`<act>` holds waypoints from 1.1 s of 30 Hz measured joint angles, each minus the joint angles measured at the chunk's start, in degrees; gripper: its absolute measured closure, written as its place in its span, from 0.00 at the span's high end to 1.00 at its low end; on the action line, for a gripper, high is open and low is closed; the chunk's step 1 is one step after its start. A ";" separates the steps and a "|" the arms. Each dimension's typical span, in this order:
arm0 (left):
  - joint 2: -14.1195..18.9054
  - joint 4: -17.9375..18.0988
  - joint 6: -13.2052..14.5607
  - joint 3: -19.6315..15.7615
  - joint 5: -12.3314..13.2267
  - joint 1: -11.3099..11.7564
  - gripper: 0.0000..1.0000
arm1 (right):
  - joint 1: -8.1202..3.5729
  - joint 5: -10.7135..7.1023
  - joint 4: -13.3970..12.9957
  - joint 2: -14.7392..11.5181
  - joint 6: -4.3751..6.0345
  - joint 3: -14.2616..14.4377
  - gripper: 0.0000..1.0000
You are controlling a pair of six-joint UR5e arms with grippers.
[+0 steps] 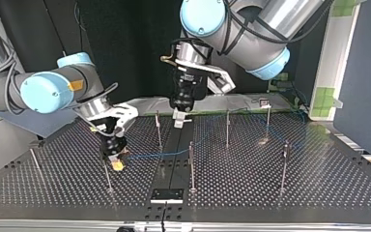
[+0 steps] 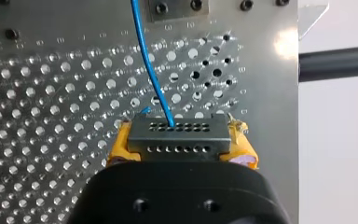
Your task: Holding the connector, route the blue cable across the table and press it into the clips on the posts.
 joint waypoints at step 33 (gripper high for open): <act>-12.40 -7.78 2.02 18.68 -5.46 -1.93 1.00 | -0.51 0.28 0.26 0.07 0.13 0.04 0.00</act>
